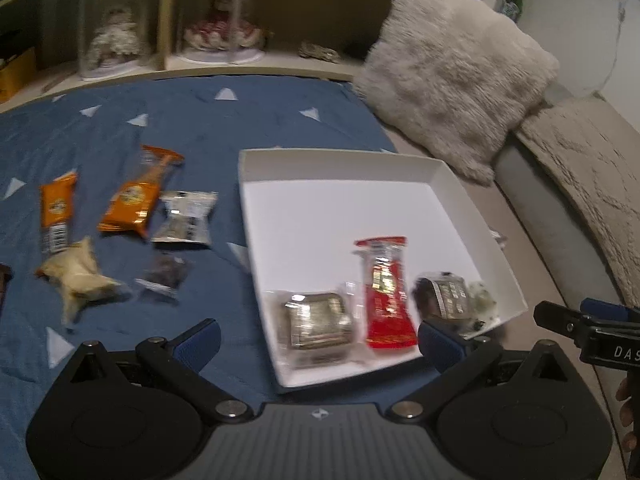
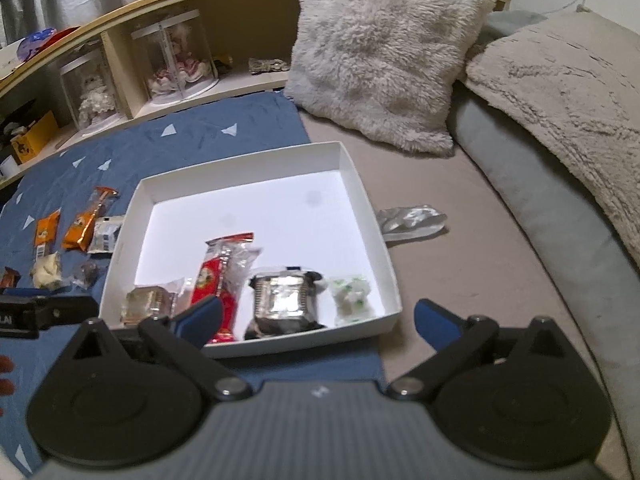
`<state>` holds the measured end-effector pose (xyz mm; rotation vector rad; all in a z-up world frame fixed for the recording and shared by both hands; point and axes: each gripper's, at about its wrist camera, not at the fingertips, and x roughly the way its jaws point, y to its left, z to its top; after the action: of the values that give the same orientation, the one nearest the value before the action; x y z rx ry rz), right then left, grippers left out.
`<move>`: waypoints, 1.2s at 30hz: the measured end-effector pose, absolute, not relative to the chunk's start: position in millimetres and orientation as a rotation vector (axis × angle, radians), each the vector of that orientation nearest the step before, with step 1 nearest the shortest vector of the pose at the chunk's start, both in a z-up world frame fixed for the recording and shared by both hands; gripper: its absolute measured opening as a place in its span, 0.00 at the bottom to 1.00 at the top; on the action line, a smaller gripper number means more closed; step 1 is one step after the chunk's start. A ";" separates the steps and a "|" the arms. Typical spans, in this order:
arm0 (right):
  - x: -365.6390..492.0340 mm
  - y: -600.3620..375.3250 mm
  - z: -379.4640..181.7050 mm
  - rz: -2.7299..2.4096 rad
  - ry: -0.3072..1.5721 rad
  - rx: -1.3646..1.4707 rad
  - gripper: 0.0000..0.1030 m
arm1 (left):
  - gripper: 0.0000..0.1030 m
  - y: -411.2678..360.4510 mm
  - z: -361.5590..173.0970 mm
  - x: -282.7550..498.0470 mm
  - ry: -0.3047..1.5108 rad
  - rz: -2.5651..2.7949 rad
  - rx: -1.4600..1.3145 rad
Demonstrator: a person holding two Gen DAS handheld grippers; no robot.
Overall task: Organize snacks
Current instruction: 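Open the left tool to release the red packet in the box, then move both open tools back over the snacks on the bed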
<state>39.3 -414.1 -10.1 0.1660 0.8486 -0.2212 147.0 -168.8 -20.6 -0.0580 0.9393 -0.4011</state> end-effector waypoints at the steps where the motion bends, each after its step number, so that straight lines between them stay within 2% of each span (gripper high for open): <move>1: 41.7 -410.1 -10.7 -0.218 0.849 0.165 0.99 | 1.00 -162.2 -20.2 148.3 0.936 -0.391 -0.060; 18: 94.2 -315.2 -11.2 -0.060 0.828 0.149 0.99 | 1.00 -46.6 -15.0 166.5 0.900 -0.214 -0.093; 36: 146.9 -230.7 -24.6 0.074 0.830 0.165 0.99 | 1.00 51.8 -37.2 180.7 0.919 -0.063 -0.101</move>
<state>146.9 -230.7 -24.6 0.1653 0.8296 0.0742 180.7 51.8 -37.2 -0.1007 0.9186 -0.0633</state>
